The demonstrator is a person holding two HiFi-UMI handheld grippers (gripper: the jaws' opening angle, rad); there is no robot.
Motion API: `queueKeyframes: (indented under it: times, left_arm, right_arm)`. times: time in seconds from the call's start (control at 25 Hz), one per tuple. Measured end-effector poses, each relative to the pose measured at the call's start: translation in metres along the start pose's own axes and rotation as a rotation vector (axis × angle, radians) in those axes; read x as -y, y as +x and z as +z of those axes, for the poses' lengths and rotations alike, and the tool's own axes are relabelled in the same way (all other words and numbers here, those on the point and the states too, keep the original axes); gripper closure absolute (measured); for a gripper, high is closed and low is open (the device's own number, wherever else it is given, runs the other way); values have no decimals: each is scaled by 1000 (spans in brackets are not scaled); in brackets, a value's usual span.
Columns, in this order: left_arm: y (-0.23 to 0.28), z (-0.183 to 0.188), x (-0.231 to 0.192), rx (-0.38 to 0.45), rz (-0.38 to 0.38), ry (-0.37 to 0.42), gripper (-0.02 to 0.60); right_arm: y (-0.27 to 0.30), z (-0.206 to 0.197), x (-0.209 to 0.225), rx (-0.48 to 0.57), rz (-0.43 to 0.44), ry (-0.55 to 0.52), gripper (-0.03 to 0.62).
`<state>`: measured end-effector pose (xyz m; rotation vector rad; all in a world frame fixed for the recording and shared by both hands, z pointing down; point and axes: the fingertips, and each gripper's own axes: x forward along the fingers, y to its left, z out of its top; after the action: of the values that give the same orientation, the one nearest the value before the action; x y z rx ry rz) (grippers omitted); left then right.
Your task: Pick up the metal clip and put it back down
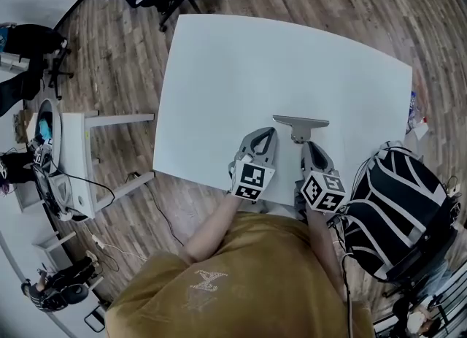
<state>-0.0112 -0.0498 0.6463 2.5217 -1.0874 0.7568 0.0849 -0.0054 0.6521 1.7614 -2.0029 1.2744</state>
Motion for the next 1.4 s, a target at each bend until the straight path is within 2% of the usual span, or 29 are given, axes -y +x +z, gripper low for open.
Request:
queueKeyframes:
  times: [0.04, 0.16, 0.28, 0.48, 0.8, 0.96, 1.04, 1.2, 1.4]
  left_arm:
    - [1, -3, 0, -8, 4, 7, 575]
    - [3, -4, 3, -17, 1, 24, 575]
    - [6, -7, 5, -23, -1, 36, 575]
    - [9, -11, 5, -43, -8, 35, 575]
    - [10, -15, 8, -49, -32, 43, 575]
    - [13, -17, 10, -51, -34, 44, 575]
    - [13, -18, 10, -56, -36, 45, 575]
    - [14, -19, 9, -61, -39, 48, 575]
    - [14, -22, 6, -71, -39, 47, 575]
  right_arm:
    - [2, -3, 0, -17, 20, 27, 574]
    - [7, -13, -1, -62, 102, 172, 503]
    - [12, -15, 2, -65, 137, 331, 497]
    - [22, -13, 4, -57, 174, 527, 497]
    - [30, -11, 5, -62, 210, 697, 497]
    - [33, -13, 5, -63, 256, 803, 497]
    - [36, -16, 5, -68, 271, 857, 479]
    - [40, -18, 11, -68, 248, 932, 479]
    - [46, -14, 15, -72, 259, 998, 479]
